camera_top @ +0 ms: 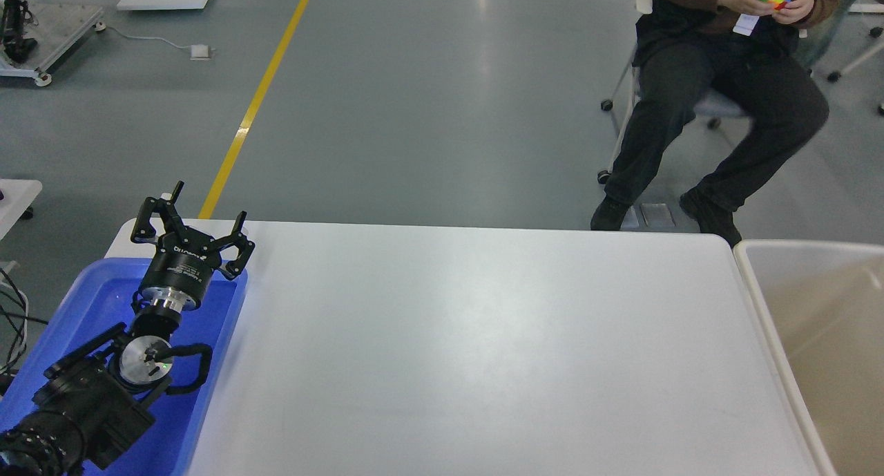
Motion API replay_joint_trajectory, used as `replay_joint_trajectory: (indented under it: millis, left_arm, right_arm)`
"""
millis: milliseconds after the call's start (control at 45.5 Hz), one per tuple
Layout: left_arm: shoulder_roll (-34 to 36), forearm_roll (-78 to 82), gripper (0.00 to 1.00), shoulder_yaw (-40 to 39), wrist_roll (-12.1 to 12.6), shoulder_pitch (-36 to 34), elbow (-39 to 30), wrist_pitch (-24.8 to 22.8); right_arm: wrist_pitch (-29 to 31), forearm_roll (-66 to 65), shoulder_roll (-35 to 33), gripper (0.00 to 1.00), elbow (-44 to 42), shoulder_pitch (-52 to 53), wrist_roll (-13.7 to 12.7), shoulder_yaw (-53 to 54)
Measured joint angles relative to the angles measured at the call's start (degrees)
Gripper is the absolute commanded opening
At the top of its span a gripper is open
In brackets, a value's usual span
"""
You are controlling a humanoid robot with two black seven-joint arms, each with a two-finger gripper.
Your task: Tidy desktop
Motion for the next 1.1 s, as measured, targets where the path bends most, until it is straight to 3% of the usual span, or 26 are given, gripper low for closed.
replay_joint_trajectory:
  millis: [110,308,726,748,792,814,924,1100]
  left_arm:
    - [0.0,0.0,1.00,0.0,0.0,0.0,0.0,0.0]
    - [0.0,0.0,1.00,0.0,0.0,0.0,0.0,0.0]
    - [0.0,0.0,1.00,0.0,0.0,0.0,0.0,0.1]
    - [0.0,0.0,1.00,0.0,0.0,0.0,0.0,0.1]
    - [0.0,0.0,1.00,0.0,0.0,0.0,0.0,0.1]
    - [0.0,0.0,1.00,0.0,0.0,0.0,0.0,0.1]
    - [0.0,0.0,1.00,0.0,0.0,0.0,0.0,0.1]
    - [0.0,0.0,1.00,0.0,0.0,0.0,0.0,0.1]
  right_arm:
    - [-2.4,0.6,5.1,0.00,-9.1,-9.4,-3.6,11.3]
    - [-4.6,0.1,15.0,0.00,-22.4,-19.5,-6.9,25.7]
    - [-5.1,-0.2,23.8,0.00,-29.9,-28.9,-7.5,38.5]
    - [-5.1,-0.2,24.0,0.10,-30.0,-29.1,-7.5,38.8]
    - [-5.0,-0.2,24.3,0.47,-30.3,-29.6,-7.3,39.4]
    - [-5.0,-0.2,24.4,0.60,-30.4,-29.7,-7.2,39.5]
    - [-4.9,-0.2,24.8,0.97,-30.8,-30.4,-6.9,40.4]
    - [-5.0,-0.2,24.9,1.00,-31.3,-31.0,-6.6,41.2]
